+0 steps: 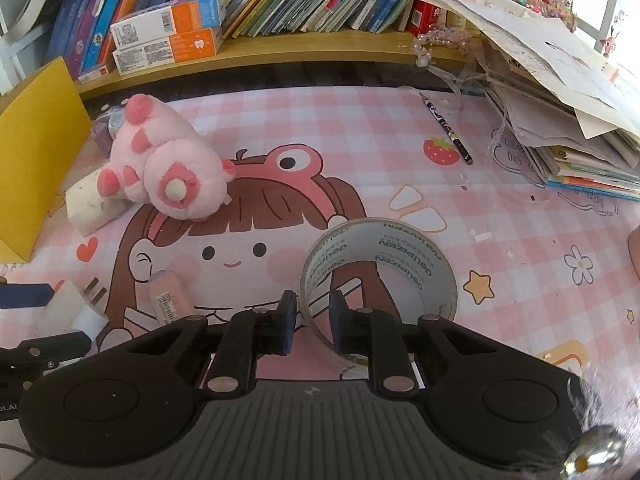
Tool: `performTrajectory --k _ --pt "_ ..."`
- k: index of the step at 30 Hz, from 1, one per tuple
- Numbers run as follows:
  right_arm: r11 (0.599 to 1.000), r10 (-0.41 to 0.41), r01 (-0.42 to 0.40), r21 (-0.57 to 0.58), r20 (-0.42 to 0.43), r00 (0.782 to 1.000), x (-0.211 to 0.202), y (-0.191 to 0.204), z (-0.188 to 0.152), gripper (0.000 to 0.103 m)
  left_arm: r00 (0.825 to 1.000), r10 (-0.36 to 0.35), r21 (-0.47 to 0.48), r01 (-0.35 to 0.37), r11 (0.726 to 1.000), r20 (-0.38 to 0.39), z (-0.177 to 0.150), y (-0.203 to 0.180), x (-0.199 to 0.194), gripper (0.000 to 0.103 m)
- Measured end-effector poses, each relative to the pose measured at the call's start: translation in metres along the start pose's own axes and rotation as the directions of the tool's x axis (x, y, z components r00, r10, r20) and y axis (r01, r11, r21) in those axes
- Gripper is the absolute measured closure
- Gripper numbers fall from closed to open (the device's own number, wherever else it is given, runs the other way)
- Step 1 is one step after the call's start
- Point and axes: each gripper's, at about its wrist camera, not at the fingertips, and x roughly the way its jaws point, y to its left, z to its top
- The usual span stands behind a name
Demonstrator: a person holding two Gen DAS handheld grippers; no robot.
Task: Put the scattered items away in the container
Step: 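Close the left gripper on the charger while the right gripper grips the tape roll rim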
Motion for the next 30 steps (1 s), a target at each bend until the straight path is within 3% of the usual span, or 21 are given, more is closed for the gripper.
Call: performTrajectory --k 11,15,30 --pt "1.0 0.017 -0.016 0.026 -0.037 0.999 0.009 -0.002 -0.001 0.087 1.0 -0.007 0.033 0.007 0.999 -0.002 -0.002 -0.003 0.005 0.061" --pt "0.999 0.02 -0.019 0.028 -0.04 0.999 0.007 -0.002 -0.002 0.095 1.0 -0.018 0.024 0.018 1.0 -0.003 -0.003 -0.001 0.003 0.061" --pt "0.999 0.036 -0.036 0.028 0.007 0.999 -0.034 0.009 -0.012 0.095 0.996 -0.052 -0.008 0.053 0.999 0.067 -0.009 0.002 -0.033 0.062"
